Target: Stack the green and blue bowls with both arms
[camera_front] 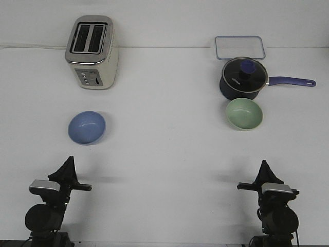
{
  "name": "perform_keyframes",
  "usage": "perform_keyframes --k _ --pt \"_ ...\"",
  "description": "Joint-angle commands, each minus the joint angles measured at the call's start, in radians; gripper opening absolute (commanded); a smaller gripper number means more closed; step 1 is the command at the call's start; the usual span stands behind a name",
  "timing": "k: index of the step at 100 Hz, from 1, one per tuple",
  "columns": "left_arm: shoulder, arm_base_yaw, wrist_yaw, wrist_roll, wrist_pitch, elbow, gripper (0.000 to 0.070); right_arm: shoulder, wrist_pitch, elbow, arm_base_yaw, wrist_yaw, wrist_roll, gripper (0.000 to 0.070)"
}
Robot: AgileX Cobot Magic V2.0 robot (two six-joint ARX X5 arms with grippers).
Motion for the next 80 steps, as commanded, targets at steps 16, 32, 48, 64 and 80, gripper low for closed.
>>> perform_keyframes --k 16,32,48,64,80 --pt "-0.002 0.001 0.000 -0.005 0.014 -0.019 0.0015 0.090 -0.169 0.200 0.000 0.017 0.182 0.0000" --pt "-0.002 0.001 0.000 -0.005 0.014 -0.019 0.0015 0.288 -0.287 0.411 0.000 -0.009 0.193 0.0012" --pt "-0.002 0.001 0.000 -0.005 0.014 -0.019 0.0015 0.534 -0.407 0.617 0.000 -0.029 0.161 0.0470" --pt "-0.002 0.001 0.000 -0.005 0.014 -0.019 0.0015 0.784 -0.461 0.785 -0.005 -0.032 0.160 0.0483" --pt "-0.002 0.001 0.000 -0.005 0.014 -0.019 0.0015 1.049 -0.496 0.947 -0.039 -0.090 0.137 0.0533"
